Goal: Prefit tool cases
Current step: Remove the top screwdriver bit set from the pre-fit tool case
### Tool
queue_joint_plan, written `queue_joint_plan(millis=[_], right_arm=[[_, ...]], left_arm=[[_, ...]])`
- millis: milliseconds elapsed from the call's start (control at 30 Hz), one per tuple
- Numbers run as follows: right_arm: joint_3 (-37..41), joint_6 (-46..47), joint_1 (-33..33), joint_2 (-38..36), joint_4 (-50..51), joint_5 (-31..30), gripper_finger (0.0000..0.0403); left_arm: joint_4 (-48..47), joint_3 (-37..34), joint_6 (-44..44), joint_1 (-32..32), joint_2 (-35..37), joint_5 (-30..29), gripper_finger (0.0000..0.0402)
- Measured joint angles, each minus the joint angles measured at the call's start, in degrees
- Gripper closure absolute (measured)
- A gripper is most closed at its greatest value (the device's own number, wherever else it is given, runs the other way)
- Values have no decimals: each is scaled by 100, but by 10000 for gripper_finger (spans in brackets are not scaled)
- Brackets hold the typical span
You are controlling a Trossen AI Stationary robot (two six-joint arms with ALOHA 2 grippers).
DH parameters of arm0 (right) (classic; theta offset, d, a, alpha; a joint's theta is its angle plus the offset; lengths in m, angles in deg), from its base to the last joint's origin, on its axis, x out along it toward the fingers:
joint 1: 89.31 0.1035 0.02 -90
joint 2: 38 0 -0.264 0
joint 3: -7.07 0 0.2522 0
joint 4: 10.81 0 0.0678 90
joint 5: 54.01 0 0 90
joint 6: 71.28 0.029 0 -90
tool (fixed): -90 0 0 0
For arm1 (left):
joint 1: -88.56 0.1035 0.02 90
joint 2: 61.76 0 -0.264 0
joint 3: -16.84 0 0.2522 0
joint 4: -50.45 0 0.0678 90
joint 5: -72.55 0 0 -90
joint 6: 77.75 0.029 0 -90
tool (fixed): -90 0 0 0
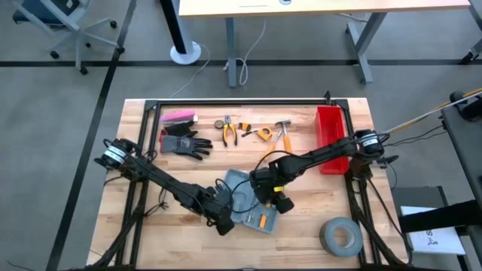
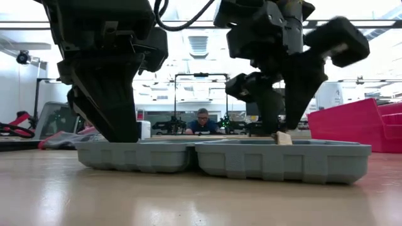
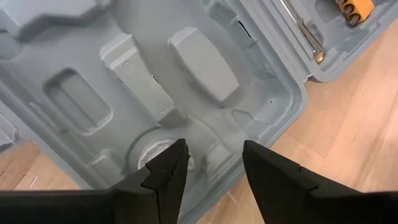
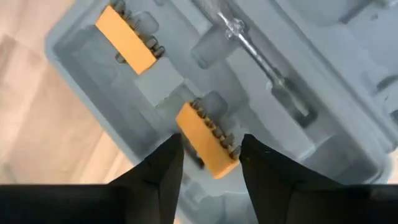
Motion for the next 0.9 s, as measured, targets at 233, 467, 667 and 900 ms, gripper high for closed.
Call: queue_joint_plan(millis=[233,467,667,900], right_arm=[[-5,622,-114,-1,327,11,235],[-2,737,-223,3,311,137,227],[76,754,-258,3,311,329,231],[262,800,-302,8,193,329,227]], left_arm=[[0,0,104,0,0,2,237],[0,0,171,-1,0,2,237],[0,0,172,-2,0,2,237],[2,0,209,-2,0,2,237]])
